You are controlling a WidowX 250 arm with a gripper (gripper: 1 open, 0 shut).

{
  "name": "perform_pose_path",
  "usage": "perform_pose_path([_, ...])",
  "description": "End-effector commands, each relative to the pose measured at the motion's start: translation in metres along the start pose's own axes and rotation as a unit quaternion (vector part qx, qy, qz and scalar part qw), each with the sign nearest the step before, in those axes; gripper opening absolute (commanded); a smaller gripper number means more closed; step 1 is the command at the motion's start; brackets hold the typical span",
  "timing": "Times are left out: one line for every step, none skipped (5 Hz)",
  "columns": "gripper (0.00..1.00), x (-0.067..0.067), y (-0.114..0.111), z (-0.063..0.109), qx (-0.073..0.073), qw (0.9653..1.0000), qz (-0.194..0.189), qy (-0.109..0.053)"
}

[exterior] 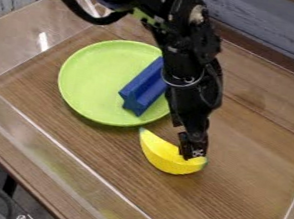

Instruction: Put the banana in the green plate

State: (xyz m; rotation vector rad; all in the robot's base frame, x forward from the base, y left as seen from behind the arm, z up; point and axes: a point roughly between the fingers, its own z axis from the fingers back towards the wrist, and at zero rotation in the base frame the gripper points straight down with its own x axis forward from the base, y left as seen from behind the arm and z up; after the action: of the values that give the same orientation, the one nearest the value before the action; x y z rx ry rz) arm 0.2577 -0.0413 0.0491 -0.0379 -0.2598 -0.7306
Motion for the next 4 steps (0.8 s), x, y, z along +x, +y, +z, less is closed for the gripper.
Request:
perform_pose_path([1.00,-0.004,0.005,0.006,0.007,0.9998,-0.010,-0.014])
perform_pose_path([1.00,-0.005,-0.003,0.004,0.008,0.9999,-0.002,-0.013])
perform_pose_path([1.00,-0.004,-0.008,-0.012,0.005,0.9998,-0.007,-0.016])
perform_pose_path([0.00,-0.003,-0.011,-0.023,0.003,0.9997,-0.013,-0.019])
